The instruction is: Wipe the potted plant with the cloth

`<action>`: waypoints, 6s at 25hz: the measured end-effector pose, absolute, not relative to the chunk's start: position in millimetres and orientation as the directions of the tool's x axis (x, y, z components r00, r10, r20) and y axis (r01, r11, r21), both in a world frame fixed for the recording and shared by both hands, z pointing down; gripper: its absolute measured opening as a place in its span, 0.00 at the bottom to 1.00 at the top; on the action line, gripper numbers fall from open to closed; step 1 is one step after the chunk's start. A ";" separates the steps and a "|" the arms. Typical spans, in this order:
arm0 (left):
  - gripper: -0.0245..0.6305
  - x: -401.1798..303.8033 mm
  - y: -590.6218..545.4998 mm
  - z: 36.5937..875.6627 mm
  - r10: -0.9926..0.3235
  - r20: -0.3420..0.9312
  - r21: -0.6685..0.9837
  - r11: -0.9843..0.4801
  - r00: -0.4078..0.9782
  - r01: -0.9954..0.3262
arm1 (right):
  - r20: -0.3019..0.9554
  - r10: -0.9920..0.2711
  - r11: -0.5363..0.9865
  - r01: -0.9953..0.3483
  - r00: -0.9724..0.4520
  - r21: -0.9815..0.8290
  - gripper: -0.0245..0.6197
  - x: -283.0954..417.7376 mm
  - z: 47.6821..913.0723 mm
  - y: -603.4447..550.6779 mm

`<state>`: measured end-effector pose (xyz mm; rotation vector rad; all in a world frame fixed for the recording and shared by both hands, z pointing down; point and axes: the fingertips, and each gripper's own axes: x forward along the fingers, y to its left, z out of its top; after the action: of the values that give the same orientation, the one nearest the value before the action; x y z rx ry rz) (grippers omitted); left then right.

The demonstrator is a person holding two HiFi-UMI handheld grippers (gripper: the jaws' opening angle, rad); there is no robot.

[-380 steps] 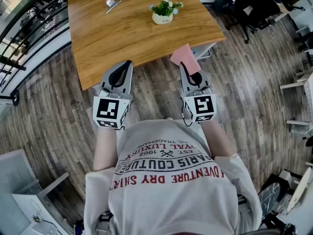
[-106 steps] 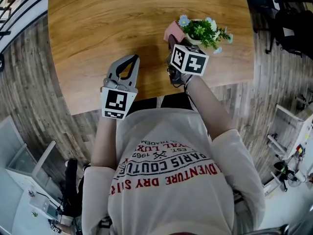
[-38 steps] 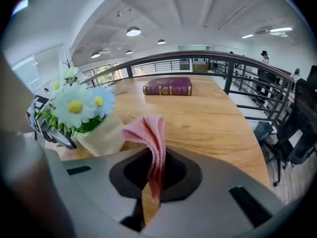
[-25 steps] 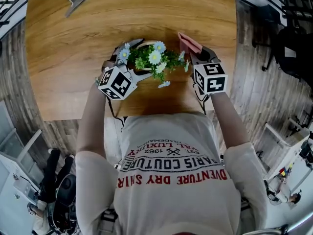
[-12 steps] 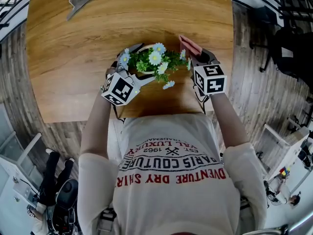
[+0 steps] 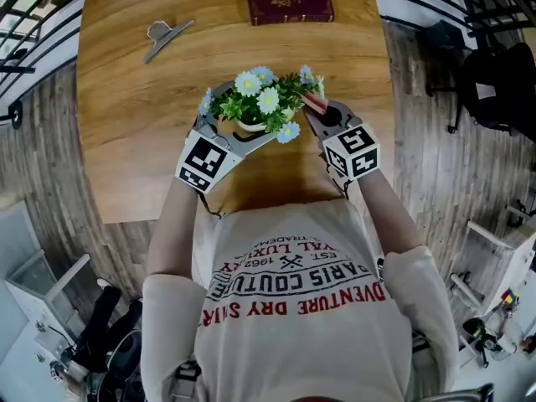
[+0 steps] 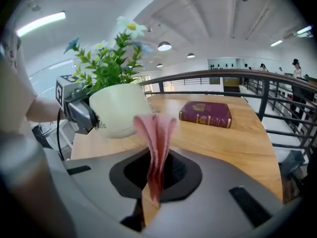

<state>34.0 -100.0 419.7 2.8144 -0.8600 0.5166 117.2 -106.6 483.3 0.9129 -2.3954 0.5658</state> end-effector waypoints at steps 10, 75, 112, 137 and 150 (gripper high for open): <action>0.83 18.9 -75.5 362.6 -0.389 0.322 0.049 -0.904 0.863 -0.425 | 0.408 -0.493 0.848 -0.530 -0.768 0.027 0.10 39.1 415.6 -69.6; 0.83 -6.2 -71.8 408.7 -0.445 0.336 -0.010 -0.883 0.830 -0.469 | 0.450 -0.591 0.717 -0.691 -0.670 -0.087 0.10 74.9 442.2 -77.5; 0.83 24.7 -68.9 515.5 -0.371 0.491 -0.040 -0.913 0.788 -0.405 | 0.496 -0.703 0.608 -0.793 -0.509 0.048 0.10 146.8 473.1 -137.4; 0.06 -98.1 -90.5 317.8 -0.905 0.167 -0.106 -0.410 0.390 -0.906 | 0.175 -0.798 0.599 -0.793 -0.577 0.116 0.10 77.6 328.5 -103.1; 0.06 -99.3 -83.8 300.6 -0.896 0.139 -0.107 -0.438 0.423 -0.893 | 0.137 -0.781 0.622 -0.777 -0.609 0.094 0.09 68.0 313.4 -96.3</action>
<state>-99.3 -83.8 300.6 2.6633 -1.6743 0.2762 68.0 -96.3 313.4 1.2975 -2.6789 -0.0373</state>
